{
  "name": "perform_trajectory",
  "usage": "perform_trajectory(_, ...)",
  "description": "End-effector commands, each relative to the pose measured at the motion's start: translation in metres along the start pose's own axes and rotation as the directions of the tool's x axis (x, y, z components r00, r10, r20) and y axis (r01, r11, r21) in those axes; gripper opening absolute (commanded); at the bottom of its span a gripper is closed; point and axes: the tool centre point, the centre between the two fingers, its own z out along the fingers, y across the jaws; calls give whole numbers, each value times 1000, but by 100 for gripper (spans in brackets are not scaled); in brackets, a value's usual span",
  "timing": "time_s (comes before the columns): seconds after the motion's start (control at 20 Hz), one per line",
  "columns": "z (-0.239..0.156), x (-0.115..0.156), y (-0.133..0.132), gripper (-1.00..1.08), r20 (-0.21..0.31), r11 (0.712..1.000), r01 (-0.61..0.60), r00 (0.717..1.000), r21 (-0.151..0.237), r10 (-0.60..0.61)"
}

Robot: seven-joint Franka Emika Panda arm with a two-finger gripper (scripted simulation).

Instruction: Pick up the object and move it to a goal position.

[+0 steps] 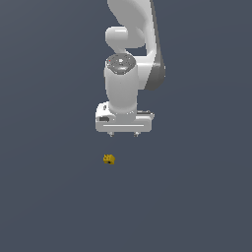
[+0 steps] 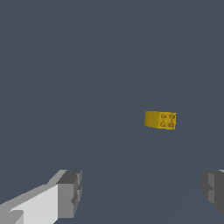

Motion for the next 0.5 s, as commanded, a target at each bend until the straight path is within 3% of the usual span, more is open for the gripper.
perform_trajectory(0.0, 0, 0, 0, 100, 0, 1000, 0, 1000, 0, 0)
perform_trajectory(0.45, -15, 5, -29, 100, -30, 998, 66, 997, -5, -66)
